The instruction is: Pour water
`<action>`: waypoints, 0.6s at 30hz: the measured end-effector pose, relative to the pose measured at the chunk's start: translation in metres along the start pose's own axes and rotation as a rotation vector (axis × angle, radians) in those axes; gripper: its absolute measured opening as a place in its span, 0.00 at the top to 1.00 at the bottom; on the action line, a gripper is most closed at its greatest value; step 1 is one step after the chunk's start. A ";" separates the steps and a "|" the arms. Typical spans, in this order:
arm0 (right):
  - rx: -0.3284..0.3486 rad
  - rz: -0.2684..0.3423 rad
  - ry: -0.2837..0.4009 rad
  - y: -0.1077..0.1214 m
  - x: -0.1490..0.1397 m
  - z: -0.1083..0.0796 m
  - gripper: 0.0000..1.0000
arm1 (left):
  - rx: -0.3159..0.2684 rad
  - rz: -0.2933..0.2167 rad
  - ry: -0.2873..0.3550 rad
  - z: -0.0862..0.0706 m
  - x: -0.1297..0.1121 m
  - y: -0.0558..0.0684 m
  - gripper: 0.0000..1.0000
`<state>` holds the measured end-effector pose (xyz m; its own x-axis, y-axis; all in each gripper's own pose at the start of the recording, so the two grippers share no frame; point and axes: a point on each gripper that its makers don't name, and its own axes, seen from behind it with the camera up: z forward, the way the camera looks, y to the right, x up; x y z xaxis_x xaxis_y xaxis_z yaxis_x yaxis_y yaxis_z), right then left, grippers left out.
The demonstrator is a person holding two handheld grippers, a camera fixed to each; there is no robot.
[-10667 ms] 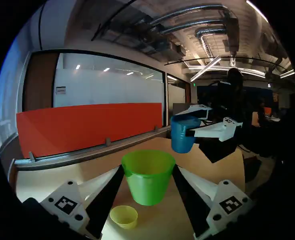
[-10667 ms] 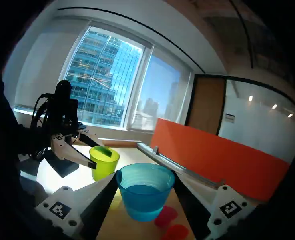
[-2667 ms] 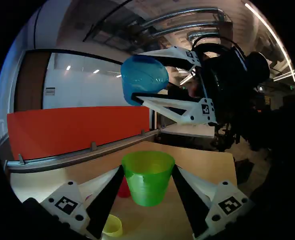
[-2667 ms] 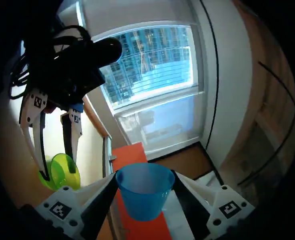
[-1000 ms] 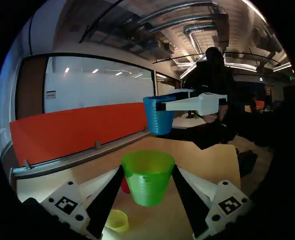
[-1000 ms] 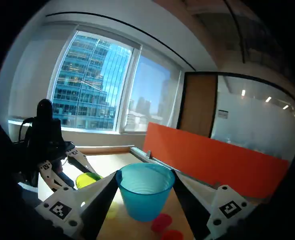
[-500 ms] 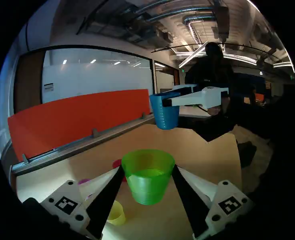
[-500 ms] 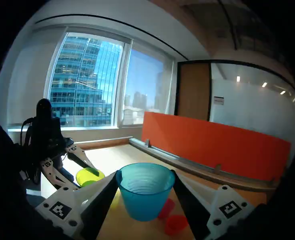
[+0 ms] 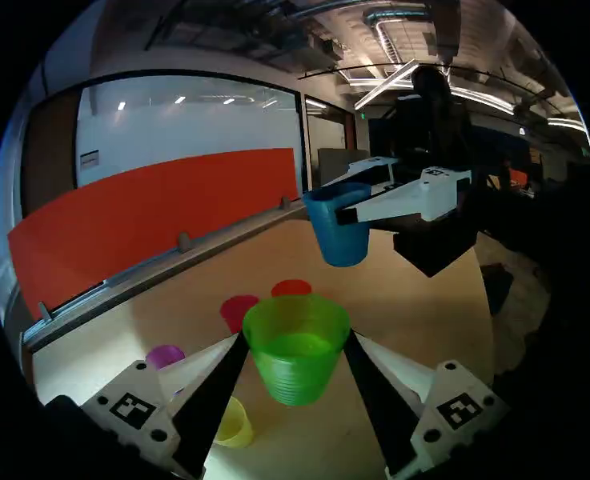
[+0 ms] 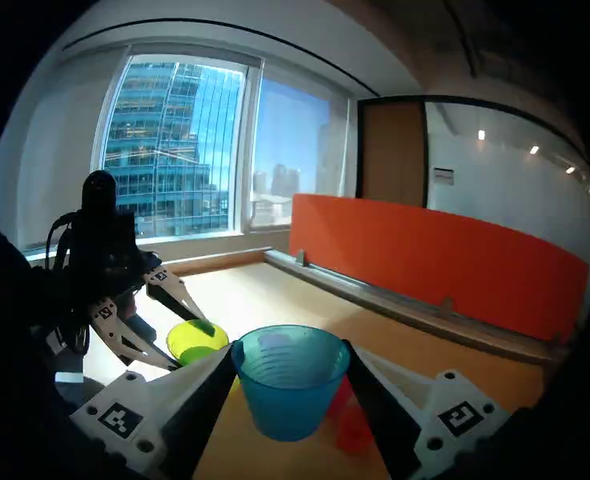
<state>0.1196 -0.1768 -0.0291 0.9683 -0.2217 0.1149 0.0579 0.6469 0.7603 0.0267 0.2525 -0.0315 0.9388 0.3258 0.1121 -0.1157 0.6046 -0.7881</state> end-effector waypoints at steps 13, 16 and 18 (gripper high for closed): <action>0.035 0.031 -0.116 0.004 -0.056 0.011 0.07 | -0.050 0.024 -0.154 0.024 -0.035 0.004 0.14; 0.036 0.034 -0.135 0.006 -0.068 0.014 0.06 | -0.052 0.030 -0.187 0.029 -0.042 0.002 0.14; 0.035 0.036 -0.145 0.008 -0.075 0.016 0.06 | -0.055 0.029 -0.207 0.032 -0.048 0.001 0.14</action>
<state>0.0433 -0.1670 -0.0215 0.9241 -0.3037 0.2320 0.0126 0.6309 0.7758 -0.0284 0.2609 -0.0186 0.8477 0.4887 0.2064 -0.1186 0.5538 -0.8241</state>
